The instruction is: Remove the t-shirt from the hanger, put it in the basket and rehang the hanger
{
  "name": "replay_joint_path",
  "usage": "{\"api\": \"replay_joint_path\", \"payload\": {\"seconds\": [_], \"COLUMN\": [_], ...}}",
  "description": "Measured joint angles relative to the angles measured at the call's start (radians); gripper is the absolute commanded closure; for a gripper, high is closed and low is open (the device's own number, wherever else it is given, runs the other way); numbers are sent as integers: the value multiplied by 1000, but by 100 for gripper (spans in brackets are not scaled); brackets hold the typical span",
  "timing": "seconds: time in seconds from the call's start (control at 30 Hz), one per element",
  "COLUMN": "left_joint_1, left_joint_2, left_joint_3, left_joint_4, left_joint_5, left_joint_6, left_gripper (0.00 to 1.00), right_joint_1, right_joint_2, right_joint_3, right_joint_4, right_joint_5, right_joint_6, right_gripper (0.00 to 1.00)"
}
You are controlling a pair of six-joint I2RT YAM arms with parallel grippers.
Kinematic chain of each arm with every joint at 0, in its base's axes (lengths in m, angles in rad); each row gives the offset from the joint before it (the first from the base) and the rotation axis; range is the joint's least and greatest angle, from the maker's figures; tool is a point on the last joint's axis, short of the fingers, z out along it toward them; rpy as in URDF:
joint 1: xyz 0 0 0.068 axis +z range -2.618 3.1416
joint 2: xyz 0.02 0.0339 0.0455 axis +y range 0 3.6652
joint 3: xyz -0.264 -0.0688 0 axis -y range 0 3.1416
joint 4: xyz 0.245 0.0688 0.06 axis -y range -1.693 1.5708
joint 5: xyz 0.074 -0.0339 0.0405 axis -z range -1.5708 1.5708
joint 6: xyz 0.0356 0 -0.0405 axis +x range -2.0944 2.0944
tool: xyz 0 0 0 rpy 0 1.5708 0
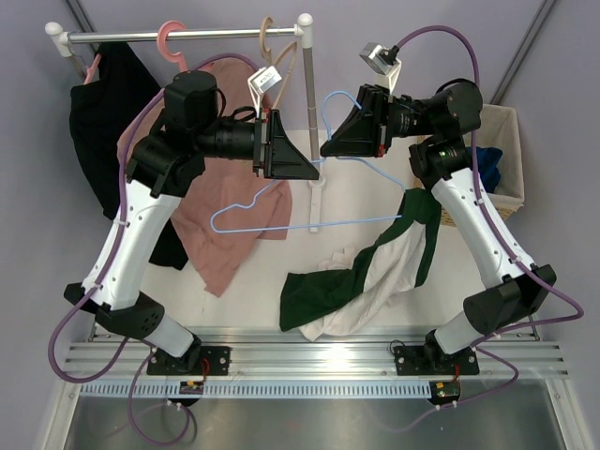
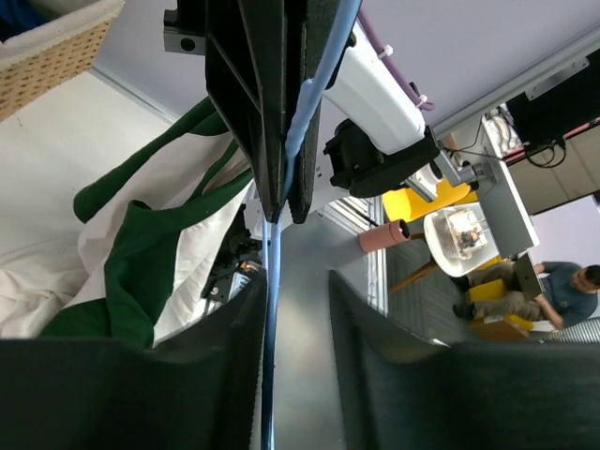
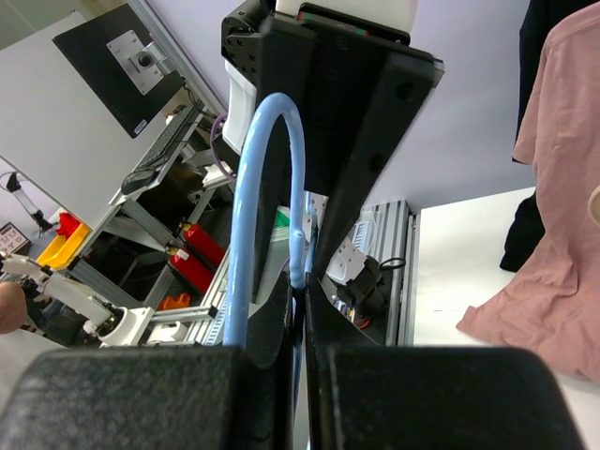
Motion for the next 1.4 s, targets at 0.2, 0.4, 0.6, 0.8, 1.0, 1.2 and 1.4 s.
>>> {"api": "replay_joint_path", "payload": {"seconds": [0.2, 0.4, 0.6, 0.8, 1.0, 1.2, 1.4], "left_joint_1": [1, 0, -1, -3, 18, 52, 59], "left_joint_2": [2, 2, -14, -55, -129, -188, -188], "left_joint_3": [-2, -2, -23, -65, -66, -40, 23], "left_joint_4": [-10, -19, -42, -95, -171, -291, -409], "left_joint_5": [-11, -27, -89, -172, -274, -360, -453], "left_joint_6": [9, 10, 37, 56, 82, 116, 150], "left_gripper": [100, 100, 100, 100, 100, 100, 100], "right_joint_1": [1, 1, 1, 1, -6, -47, -53], "right_joint_2": [-1, 0, 0, -2, -31, -127, -196], "right_joint_3": [1, 1, 3, 21, 35, -18, -41], "right_joint_4": [-13, -25, -112, -289, -597, -815, -991], "right_joint_5": [8, 8, 26, 89, 238, 401, 491], "right_joint_6": [-6, -13, -56, -188, -403, -560, -740], "right_gripper": [100, 87, 20, 13, 7, 0, 1]}}
